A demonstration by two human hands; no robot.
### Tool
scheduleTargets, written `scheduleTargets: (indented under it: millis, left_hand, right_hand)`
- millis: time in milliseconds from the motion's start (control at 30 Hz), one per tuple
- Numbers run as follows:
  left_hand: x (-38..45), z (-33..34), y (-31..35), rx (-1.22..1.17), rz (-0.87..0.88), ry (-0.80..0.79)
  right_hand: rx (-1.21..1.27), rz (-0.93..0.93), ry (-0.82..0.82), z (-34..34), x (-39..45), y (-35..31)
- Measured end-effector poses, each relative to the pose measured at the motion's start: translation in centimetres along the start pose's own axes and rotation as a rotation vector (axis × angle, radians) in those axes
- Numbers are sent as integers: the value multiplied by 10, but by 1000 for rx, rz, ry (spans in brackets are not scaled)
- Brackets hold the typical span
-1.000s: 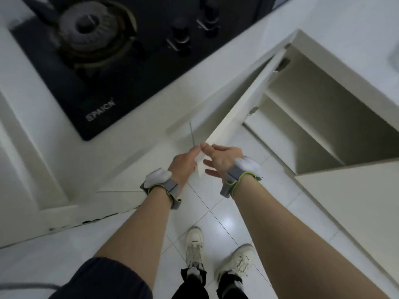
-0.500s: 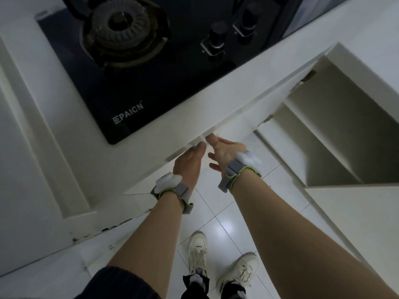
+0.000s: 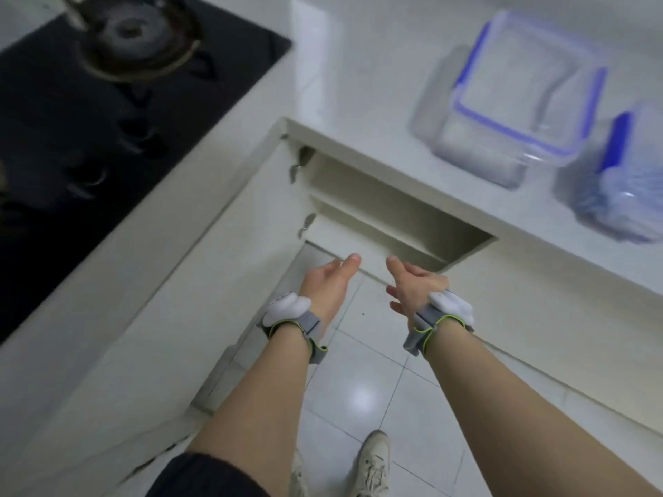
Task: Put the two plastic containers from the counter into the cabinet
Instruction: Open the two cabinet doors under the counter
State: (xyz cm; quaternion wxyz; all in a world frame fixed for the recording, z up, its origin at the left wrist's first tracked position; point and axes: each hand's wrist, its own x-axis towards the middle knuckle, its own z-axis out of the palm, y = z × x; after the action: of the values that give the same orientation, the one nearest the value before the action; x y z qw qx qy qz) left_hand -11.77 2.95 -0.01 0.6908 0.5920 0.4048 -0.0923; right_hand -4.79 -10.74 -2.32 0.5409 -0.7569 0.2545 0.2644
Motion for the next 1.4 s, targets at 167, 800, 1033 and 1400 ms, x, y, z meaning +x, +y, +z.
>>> scheduleTargets:
  millis: [167,800,1033,1400]
  left_hand:
    - [27,102,22,125,46,-125]
    - [84,271,3,522,317,-108]
    - [66,236,-17,757,391,-20]
    - [-54,179,-69,737,64,-476]
  right_hand:
    - [-32,13,158,-91,46,2]
    - [248,84,241,-207,110,35]
    - [308,127,308,-165,84,49]
    - [746,167,371,-170,-47,142]
